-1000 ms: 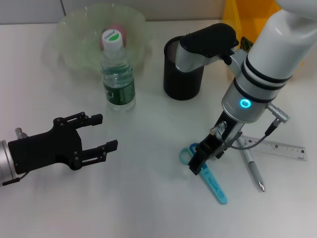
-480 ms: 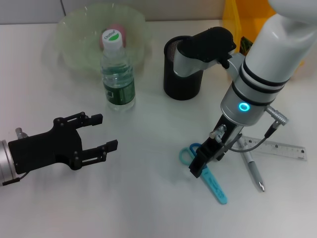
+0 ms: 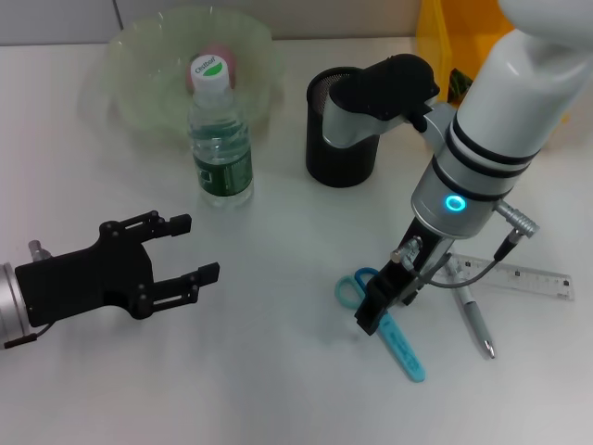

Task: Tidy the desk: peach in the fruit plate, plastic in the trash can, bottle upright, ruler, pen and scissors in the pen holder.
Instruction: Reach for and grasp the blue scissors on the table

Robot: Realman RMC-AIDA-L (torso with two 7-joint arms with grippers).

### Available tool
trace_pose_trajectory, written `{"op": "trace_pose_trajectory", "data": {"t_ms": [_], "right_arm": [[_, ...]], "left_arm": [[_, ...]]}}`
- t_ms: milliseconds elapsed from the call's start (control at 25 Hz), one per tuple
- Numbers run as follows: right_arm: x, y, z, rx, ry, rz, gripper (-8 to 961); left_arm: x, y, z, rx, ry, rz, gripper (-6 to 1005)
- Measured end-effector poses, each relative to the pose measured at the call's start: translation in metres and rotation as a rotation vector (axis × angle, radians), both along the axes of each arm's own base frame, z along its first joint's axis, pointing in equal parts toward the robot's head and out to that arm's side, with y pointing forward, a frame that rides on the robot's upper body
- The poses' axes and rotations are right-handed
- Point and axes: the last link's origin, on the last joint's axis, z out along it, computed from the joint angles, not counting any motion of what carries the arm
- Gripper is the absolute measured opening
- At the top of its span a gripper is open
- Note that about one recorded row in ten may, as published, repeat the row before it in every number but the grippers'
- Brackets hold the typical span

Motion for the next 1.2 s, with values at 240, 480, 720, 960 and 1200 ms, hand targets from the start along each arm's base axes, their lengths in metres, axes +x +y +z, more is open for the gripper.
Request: {"op": "trace_pose_trajectory", "data": {"t_ms": [240,480,720,960,1200], "right_arm": [[-0.0016,-0.0034,-0.0027,-0.019,0.002,0.005,675],[-0.0007,-0.004,-0.0033,-0.02,0.001,0.006,497],[-0.0002,-0.0041,-0.0034,-0.02,0.001,0.004,490],[0.0002,-0.0038,-0.0037,-0.018,0.001,0.003,485],[0.0005,-0.0035,-0.0041,-0.015,0.001,0.004,475]], "left_arm": [[-0.0003,-0.0004,-0.0003,-0.001,0.0,0.002,756],[0.0004,0.0004,-0.0003,-0.001,0.0,-0.001,756],[0.0002,0.0003,-0.0004,-0.001,0.0,0.0,756],[0.0001,0.0005,-0.0005,-0.001,0.001,0.001,756],[-0.0003,0.0009,-0.0006,0.001,0.003,0.003,756]]}}
